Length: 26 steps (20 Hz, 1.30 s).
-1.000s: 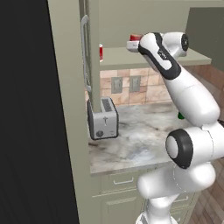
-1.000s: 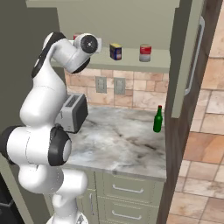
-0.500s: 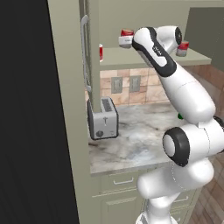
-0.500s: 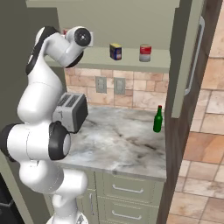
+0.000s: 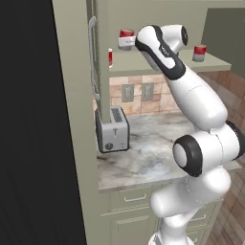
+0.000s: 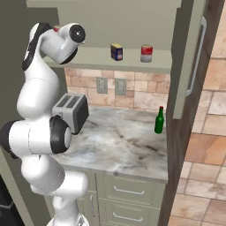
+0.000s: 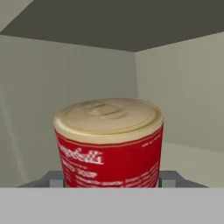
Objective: Stack two cans on top of the other two cans in the cabinet.
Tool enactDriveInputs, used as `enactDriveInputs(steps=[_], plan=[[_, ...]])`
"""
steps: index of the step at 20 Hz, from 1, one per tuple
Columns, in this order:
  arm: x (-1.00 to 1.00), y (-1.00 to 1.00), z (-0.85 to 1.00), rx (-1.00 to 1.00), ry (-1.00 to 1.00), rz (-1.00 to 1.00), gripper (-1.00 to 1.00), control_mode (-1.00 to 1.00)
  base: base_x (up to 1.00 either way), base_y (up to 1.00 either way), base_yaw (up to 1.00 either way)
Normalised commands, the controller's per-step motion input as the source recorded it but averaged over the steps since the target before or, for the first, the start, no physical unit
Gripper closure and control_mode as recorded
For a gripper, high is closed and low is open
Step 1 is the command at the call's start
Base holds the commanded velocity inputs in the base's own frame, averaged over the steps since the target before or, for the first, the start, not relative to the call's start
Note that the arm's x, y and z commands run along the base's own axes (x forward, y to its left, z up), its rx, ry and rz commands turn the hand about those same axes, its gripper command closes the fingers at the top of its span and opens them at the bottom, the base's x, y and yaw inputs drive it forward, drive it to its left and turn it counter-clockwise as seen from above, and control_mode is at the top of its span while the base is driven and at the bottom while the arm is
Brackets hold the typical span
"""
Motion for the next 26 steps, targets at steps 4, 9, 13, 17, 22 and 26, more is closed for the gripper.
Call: enactDriveInputs(steps=[4,9,13,17,22,26], plan=[[0.07,0.32,0.08,0.0,0.0,0.1,1.0,-1.0,0.0,0.0,0.0],[0.11,0.23,0.0,-0.01,0.0,0.09,1.0,-1.0,0.0,0.0,0.0],[0.18,0.27,0.0,-0.02,0.0,0.08,1.0,-1.0,0.0,0.0,0.0],[0.15,0.18,0.0,-0.07,0.0,0.04,1.0,-1.0,0.0,0.0,0.0],[0.09,0.06,-0.01,-0.12,0.0,0.0,1.0,-1.0,0.0,0.0,0.0],[0.1,0.02,-0.02,-0.04,0.0,0.0,1.0,-1.0,0.0,0.0,0.0]])
